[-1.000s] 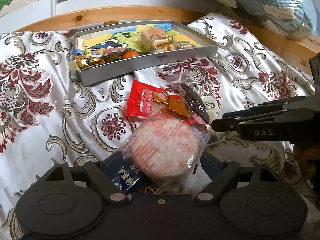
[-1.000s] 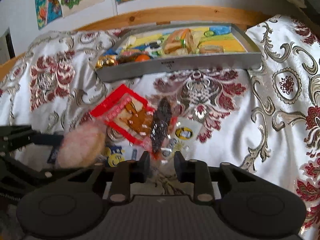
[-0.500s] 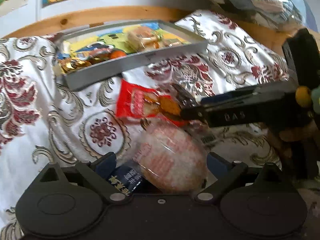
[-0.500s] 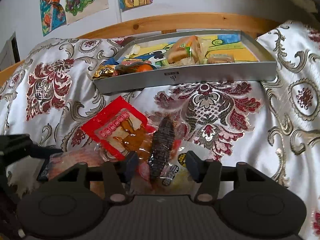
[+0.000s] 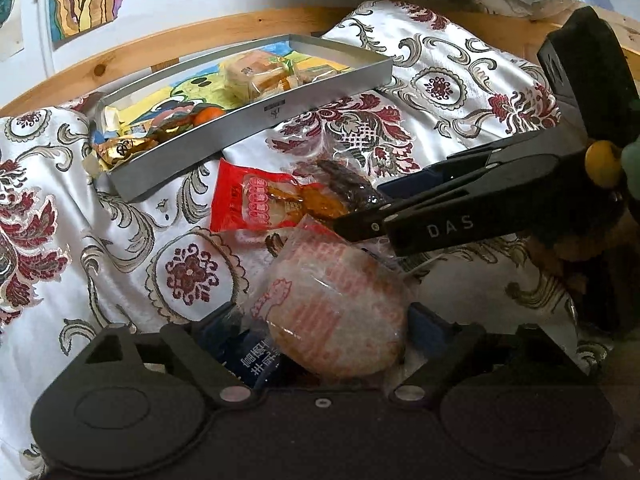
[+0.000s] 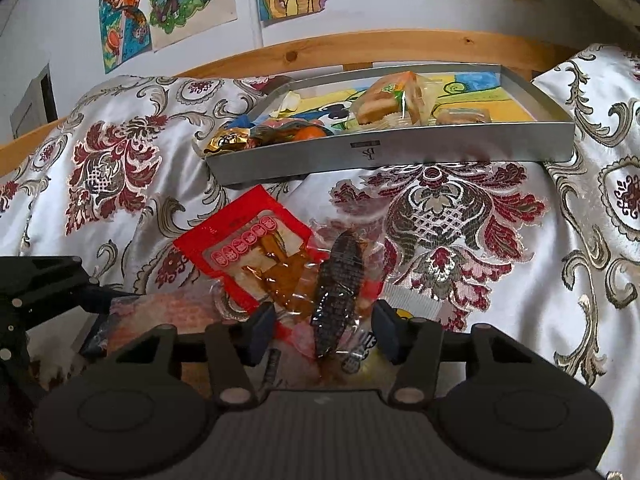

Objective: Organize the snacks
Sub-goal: 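Lift the jerky stick with the right tool while the left tool grasps the round pastry, then carry the jerky stick and round pastry over the grey tray with both tools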

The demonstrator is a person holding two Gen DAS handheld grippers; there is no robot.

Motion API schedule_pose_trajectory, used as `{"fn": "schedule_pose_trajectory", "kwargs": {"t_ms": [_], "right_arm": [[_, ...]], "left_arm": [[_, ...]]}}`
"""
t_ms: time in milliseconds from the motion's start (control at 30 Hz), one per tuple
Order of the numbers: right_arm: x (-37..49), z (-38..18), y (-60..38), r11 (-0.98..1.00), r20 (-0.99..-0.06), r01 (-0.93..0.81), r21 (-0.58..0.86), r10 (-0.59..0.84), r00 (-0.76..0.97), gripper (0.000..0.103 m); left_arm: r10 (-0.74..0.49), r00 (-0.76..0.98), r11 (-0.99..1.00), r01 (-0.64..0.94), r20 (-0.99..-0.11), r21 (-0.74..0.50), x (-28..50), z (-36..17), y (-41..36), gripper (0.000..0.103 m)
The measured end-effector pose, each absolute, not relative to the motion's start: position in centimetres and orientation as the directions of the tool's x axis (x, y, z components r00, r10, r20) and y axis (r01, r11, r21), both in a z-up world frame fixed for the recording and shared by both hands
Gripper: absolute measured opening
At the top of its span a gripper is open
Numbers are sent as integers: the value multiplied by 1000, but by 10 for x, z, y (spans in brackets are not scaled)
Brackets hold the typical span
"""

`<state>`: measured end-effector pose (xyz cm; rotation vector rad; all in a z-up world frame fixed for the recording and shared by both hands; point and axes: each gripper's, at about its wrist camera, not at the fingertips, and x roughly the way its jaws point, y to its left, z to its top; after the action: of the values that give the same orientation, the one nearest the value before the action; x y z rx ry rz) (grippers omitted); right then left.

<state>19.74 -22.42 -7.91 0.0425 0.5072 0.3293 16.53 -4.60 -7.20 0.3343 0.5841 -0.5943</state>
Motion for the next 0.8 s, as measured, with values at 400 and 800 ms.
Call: {"fn": "schedule_pose_trajectory", "kwargs": {"t_ms": [400,800], "right_arm": [[194,-75,-228,941,-464,-296,163,338,819,53],[185,-66,-232,941,-410,-294,169,339,847,50]], "left_arm": [[-430,700,758,623,-570,193,155,-73,-50,72],[-430,735,774,599,-525,204,150,-69,-48,67]]}}
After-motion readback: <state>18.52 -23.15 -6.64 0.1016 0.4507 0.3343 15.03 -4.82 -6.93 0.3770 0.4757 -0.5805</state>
